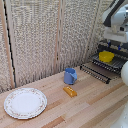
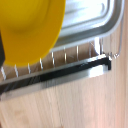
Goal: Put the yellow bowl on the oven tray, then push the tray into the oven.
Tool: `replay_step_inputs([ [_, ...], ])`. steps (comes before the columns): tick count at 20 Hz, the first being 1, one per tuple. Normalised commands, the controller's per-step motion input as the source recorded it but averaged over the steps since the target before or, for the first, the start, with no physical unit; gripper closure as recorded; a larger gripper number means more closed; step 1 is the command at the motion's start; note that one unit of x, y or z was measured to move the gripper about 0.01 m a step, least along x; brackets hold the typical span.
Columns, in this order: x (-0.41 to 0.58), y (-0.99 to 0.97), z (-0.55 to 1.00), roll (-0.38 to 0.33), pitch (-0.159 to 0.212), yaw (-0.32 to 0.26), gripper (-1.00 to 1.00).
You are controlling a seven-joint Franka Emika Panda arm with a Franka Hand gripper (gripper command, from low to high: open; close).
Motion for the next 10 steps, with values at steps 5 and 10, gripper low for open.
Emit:
replay_step_inputs([
  [5,0.287,0.12,0.4,-0.12,0.034,0.239,-1.0],
  [10,-0.005,0.01,0.36,-0.099,0.088,0.313,-1.0],
])
